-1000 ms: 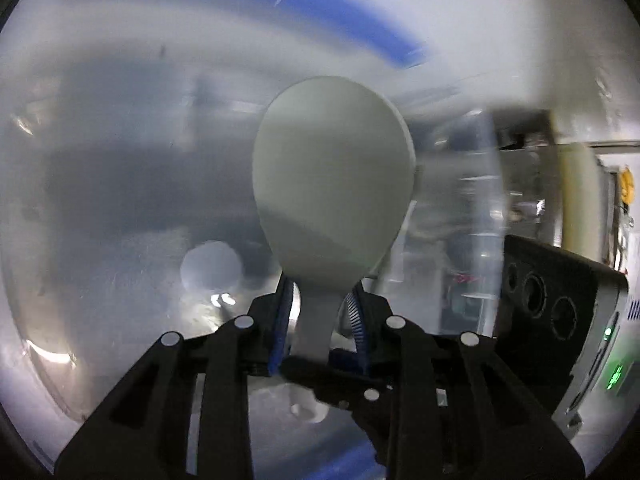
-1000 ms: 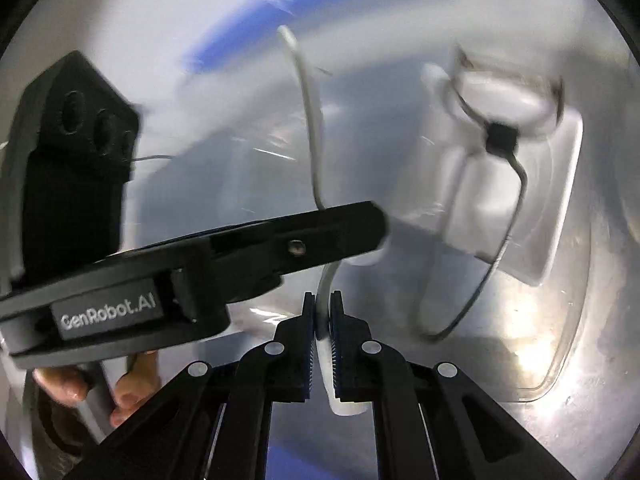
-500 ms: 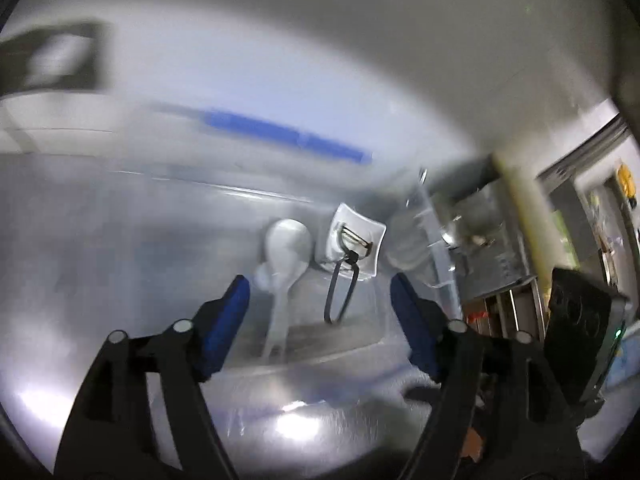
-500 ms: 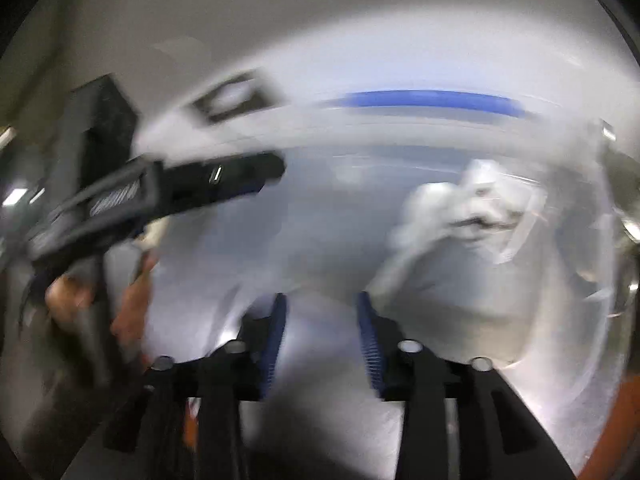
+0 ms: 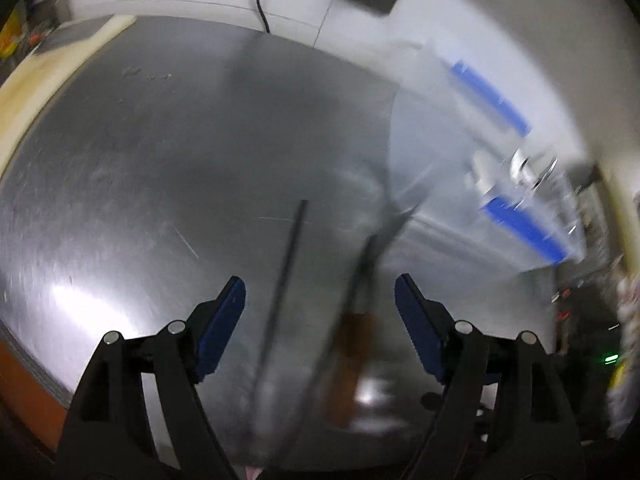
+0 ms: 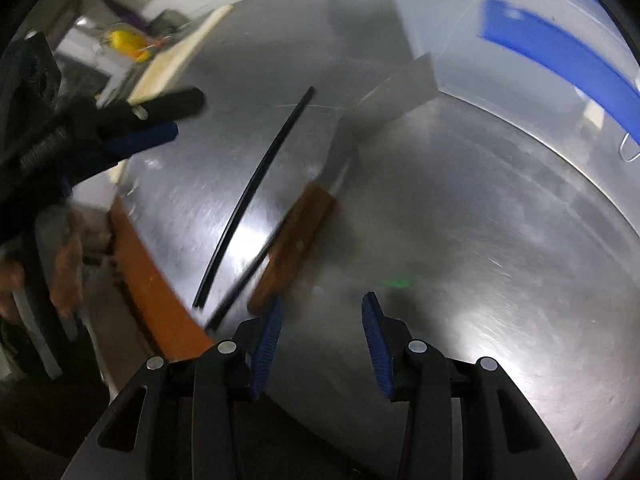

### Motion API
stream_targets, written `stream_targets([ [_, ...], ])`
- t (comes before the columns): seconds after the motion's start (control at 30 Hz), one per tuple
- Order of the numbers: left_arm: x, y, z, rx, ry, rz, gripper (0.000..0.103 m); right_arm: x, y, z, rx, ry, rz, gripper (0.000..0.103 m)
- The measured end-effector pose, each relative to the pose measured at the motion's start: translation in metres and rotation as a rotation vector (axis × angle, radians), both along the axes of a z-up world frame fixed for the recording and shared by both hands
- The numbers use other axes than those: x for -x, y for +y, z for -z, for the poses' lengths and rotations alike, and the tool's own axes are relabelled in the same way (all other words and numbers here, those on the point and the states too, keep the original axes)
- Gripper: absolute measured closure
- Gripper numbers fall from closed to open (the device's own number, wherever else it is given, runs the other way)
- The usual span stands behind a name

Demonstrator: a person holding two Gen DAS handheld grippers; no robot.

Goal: Organize utensils
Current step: 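Grasp the wooden-handled metal spatula by its handle with the right gripper, then carry the spatula into the clear box and open the right gripper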

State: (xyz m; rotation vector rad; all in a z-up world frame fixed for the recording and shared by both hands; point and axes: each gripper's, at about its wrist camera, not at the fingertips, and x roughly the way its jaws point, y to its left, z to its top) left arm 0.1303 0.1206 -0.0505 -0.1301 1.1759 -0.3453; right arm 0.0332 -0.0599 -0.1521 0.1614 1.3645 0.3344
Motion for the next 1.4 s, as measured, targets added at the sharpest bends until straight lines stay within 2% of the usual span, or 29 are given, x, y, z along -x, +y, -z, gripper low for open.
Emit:
stream_targets([
  [0.07, -0.011, 0.004, 0.012, -0.049, 0.015, 0.056, 0.030, -0.011, 0.015, 0.003, 0.012, 0.008, 0.075, 0.060],
  [0.17, -0.024, 0.012, 0.022, -0.026, 0.050, 0.159, 0.030, -0.022, 0.043, 0.005, 0.020, 0.018, 0.148, 0.060],
  [0.3, -0.043, 0.029, 0.027, -0.008, 0.078, 0.198, 0.030, -0.028, 0.061, 0.018, 0.114, 0.055, 0.216, 0.060],
  [0.4, -0.049, 0.034, 0.027, 0.002, 0.067, 0.226, 0.030, -0.029, 0.067, 0.030, 0.211, 0.057, 0.262, 0.060],
  [0.63, -0.054, 0.037, 0.037, 0.021, 0.089, 0.283, 0.030, -0.028, 0.074, 0.041, 0.302, 0.043, 0.332, 0.061],
  [0.73, -0.053, 0.030, 0.043, 0.035, 0.111, 0.296, 0.029, -0.028, 0.082, 0.043, 0.339, 0.027, 0.329, 0.075],
  [0.77, -0.053, 0.029, 0.044, 0.036, 0.113, 0.301, 0.030, -0.028, 0.082, 0.043, 0.342, 0.023, 0.335, 0.084],
  [0.87, -0.054, 0.027, 0.047, 0.047, 0.121, 0.302, 0.029, -0.027, 0.082, 0.049, 0.331, 0.022, 0.353, 0.086],
  [0.97, -0.054, 0.024, 0.052, 0.078, 0.155, 0.306, 0.030, -0.018, 0.070, 0.048, 0.250, 0.037, 0.402, 0.088],
  [1.13, -0.048, 0.006, 0.059, 0.126, 0.221, 0.343, 0.030, 0.000, 0.038, 0.039, -0.086, 0.083, 0.471, 0.088],
  [1.3, -0.032, -0.026, 0.063, 0.234, 0.319, 0.424, 0.030, 0.016, 0.023, 0.031, -0.227, 0.100, 0.482, 0.088],
  [1.4, -0.019, -0.051, 0.067, 0.225, 0.349, 0.497, 0.029, 0.023, 0.016, 0.025, -0.280, 0.097, 0.475, 0.088],
])
